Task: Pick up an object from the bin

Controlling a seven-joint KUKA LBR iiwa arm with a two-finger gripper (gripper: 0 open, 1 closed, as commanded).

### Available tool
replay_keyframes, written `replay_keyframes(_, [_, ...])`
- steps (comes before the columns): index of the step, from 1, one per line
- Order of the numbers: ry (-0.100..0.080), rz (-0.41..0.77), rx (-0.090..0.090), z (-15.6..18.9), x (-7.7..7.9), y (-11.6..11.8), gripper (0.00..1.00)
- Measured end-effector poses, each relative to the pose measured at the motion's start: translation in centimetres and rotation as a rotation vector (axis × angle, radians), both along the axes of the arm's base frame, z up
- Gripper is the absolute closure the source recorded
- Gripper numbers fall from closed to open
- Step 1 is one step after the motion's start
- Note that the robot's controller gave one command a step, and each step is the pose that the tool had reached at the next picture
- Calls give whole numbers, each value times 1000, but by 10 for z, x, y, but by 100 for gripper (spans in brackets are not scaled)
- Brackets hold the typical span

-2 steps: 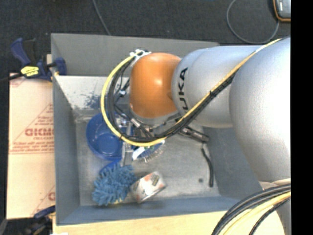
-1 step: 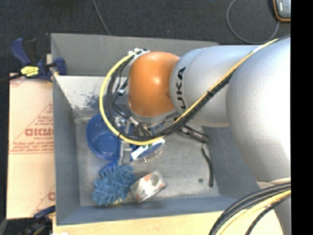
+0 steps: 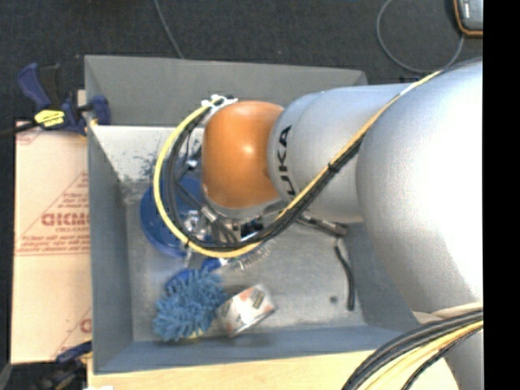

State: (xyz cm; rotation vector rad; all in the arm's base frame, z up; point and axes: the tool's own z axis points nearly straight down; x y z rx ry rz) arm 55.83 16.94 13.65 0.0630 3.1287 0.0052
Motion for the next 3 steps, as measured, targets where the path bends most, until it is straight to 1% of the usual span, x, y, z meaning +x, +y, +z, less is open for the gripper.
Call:
replay_keyframes(1, [0, -1, 0, 0, 0, 0, 100])
replay_keyframes(2, [1, 12, 0, 91, -10, -4, 100])
replay_keyframes(3, [-17, 14, 4, 86, -4, -3, 100])
